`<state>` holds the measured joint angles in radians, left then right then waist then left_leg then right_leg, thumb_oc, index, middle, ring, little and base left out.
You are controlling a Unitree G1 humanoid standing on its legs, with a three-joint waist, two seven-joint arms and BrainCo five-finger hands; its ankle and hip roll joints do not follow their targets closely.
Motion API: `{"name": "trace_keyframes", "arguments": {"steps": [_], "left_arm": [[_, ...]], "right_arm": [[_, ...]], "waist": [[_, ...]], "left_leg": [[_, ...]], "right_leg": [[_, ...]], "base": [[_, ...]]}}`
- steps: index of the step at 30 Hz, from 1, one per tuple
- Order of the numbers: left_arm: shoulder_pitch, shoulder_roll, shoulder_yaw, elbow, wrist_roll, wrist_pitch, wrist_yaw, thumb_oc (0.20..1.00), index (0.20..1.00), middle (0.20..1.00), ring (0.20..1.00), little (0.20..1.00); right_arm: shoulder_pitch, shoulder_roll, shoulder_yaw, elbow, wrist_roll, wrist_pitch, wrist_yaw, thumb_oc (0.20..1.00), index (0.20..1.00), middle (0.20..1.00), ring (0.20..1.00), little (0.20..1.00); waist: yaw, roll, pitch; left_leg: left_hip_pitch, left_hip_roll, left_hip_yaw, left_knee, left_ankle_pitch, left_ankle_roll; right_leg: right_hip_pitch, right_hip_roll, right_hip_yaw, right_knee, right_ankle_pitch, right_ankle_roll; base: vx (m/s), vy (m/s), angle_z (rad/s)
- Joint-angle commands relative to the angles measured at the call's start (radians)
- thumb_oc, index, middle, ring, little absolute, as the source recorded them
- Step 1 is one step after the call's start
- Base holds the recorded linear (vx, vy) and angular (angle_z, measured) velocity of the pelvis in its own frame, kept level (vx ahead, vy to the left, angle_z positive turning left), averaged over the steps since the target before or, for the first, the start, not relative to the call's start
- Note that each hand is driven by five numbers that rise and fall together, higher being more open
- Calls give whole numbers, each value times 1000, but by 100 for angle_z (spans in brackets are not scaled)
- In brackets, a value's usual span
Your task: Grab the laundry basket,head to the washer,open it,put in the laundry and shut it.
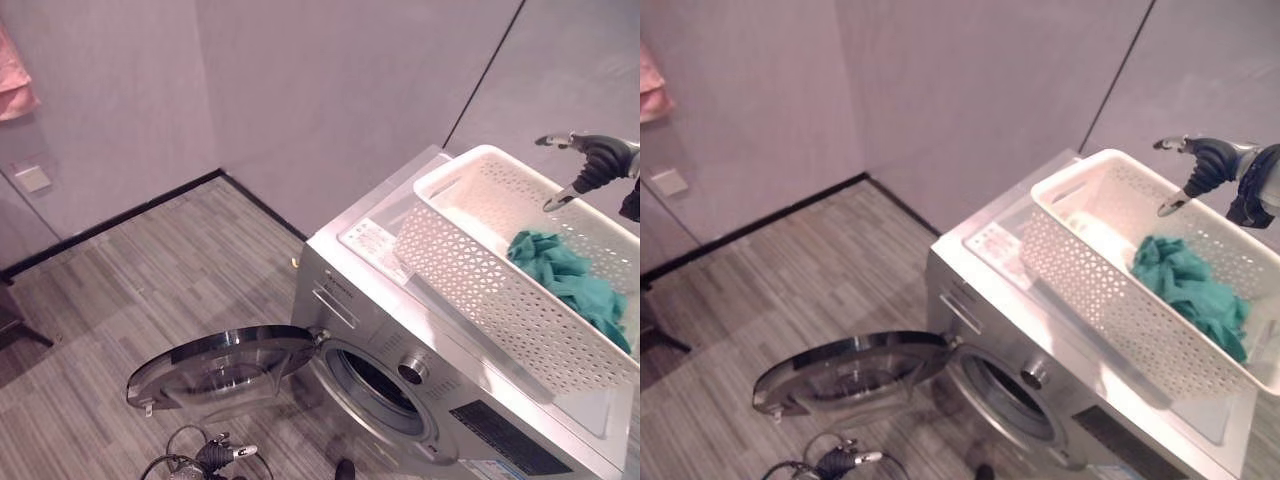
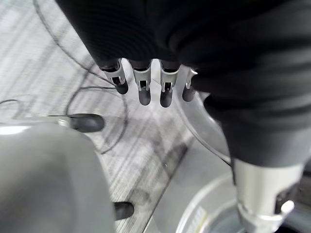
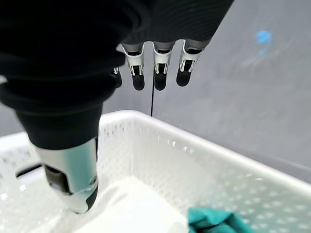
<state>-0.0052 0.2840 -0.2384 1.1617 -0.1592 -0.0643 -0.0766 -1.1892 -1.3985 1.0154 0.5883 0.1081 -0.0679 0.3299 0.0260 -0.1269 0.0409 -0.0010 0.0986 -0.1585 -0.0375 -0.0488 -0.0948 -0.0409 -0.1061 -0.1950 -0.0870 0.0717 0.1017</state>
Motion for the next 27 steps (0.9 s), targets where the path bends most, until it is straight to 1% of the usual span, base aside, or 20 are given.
{"name": "trace_keyframes", "arguments": {"steps": [1, 4, 6, 12, 15, 20, 24, 27], "left_arm": [[-21, 48, -3, 32, -19, -37, -9, 1000, 1000, 1000, 1000, 1000], [-26, 54, -5, 25, -28, -42, -5, 1000, 1000, 1000, 1000, 1000], [-32, 56, -6, 25, -37, -46, -4, 1000, 1000, 1000, 1000, 1000], [-44, 57, -14, 24, -44, -50, -1, 1000, 1000, 1000, 1000, 1000], [-50, 53, -18, 18, -53, -52, 1, 1000, 1000, 1000, 1000, 1000], [-49, 50, -24, 11, -49, -55, -5, 1000, 1000, 1000, 1000, 1000], [-50, 40, -30, 16, -45, -56, -9, 1000, 1000, 1000, 1000, 1000], [-49, 37, -37, 16, -42, -56, -12, 1000, 1000, 1000, 1000, 1000]], "right_arm": [[-110, -23, 54, 88, -25, 3, -5, 1000, 1000, 1000, 1000, 1000], [-121, -24, 70, 116, -29, 0, -2, 1000, 1000, 1000, 1000, 1000], [-98, -35, 69, 149, -40, 0, 11, 1000, 1000, 1000, 1000, 1000], [-55, -50, 54, 202, -80, 4, 19, 1000, 1000, 1000, 1000, 1000], [-24, -54, 32, 191, -64, 3, 25, 1000, 1000, 1000, 1000, 1000], [14, -70, 20, 169, -42, -2, 43, 1000, 1000, 1000, 1000, 1000], [51, -82, -24, 179, -15, -8, 44, 1000, 1000, 1000, 1000, 1000], [45, -92, -13, 187, -19, -6, 52, 1000, 1000, 1000, 1000, 1000]], "waist": [[22, -52, 48], [24, -50, 64], [25, -47, 90], [18, -42, 111], [12, -40, 119], [4, -37, 124], [-7, -37, 117], [-9, -40, 111]], "left_leg": [[-20, 13, 51, 51, -52, 37], [-36, 12, 45, 51, -46, 35], [-63, 17, 40, 51, -32, 29], [-85, 27, 40, 39, -13, 22], [-88, 31, 46, 34, -9, 21], [-87, 38, 58, 31, -6, 18], [-75, 43, 74, 27, -8, 17], [-68, 46, 78, 25, -11, 18]], "right_leg": [[-38, -35, 45, 38, -29, 27], [-50, -33, 40, 39, -30, 25], [-68, -32, 34, 38, -28, 22], [-90, -26, 32, 33, -23, 19], [-100, -21, 38, 32, -22, 17], [-107, -15, 46, 31, -23, 17], [-104, -8, 57, 25, -21, 18], [-100, -6, 62, 21, -21, 18]], "base": [[-41, -52, 24], [-47, -51, 6], [-42, -69, 5], [-11, -45, 8], [-15, -36, -1], [-1, -26, -4], [0, 0, 0], [18, 2, -6]]}}
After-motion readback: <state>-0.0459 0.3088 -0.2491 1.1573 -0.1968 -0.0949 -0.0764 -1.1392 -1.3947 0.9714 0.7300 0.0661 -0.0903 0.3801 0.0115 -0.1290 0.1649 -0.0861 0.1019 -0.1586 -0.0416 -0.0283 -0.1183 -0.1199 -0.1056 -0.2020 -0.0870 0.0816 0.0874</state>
